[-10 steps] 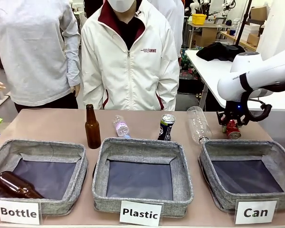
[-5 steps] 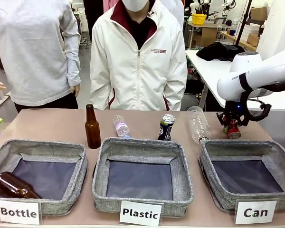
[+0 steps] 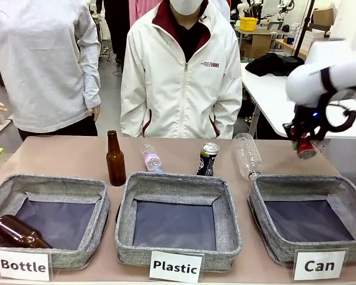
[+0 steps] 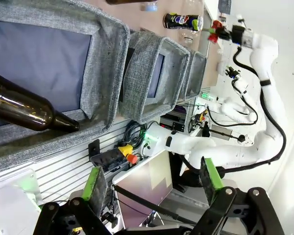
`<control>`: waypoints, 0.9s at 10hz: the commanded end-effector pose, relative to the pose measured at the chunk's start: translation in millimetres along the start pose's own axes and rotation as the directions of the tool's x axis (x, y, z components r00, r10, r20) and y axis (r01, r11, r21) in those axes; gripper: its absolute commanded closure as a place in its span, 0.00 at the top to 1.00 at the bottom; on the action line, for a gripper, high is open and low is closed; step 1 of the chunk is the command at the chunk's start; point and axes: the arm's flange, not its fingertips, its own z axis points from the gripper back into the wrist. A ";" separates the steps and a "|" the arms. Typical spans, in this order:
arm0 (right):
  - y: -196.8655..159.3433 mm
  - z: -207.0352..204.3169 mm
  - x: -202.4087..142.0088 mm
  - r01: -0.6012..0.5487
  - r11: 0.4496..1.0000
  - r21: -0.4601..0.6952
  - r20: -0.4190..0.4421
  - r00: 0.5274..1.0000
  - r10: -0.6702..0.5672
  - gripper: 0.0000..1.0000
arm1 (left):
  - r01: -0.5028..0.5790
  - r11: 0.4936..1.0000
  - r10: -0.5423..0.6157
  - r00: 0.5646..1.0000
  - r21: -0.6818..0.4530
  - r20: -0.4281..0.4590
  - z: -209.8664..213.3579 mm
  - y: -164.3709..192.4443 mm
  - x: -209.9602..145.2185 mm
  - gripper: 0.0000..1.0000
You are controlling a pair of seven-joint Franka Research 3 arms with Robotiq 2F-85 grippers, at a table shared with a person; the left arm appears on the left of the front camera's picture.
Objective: Sort the can waste into the basket.
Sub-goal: Pick up the can waste from the table and place it in the right Fabric basket.
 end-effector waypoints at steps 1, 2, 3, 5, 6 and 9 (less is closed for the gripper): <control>-25.1 60.3 -61.5 -0.176 0.983 0.045 0.003 0.984 0.176 0.00 | -0.001 1.000 0.001 1.000 0.001 0.000 0.8 0.8 -0.7 1.00; -28.2 79.9 -88.7 -0.228 0.973 0.043 0.001 0.974 0.228 0.00 | -0.001 1.000 0.001 1.000 0.001 0.000 0.8 0.8 -0.7 1.00; -29.9 91.1 -112.6 -0.303 0.953 0.004 -0.003 0.953 0.303 0.00 | -0.001 1.000 0.001 1.000 0.001 0.000 0.8 0.8 -0.7 1.00; -19.5 104.2 -165.7 -0.785 0.619 0.041 0.038 0.620 0.784 0.00 | -0.001 1.000 0.001 1.000 0.001 0.000 0.8 0.8 -0.7 1.00; -14.7 108.2 -186.9 -0.912 0.402 0.079 0.025 0.405 0.914 0.00 | -0.001 1.000 0.001 1.000 0.001 0.000 0.8 0.8 -0.7 1.00; -10.5 115.4 -219.3 -0.972 -0.029 0.235 0.032 -0.023 0.999 0.00 | -0.001 1.000 0.001 1.000 0.001 0.000 0.8 0.8 -0.7 1.00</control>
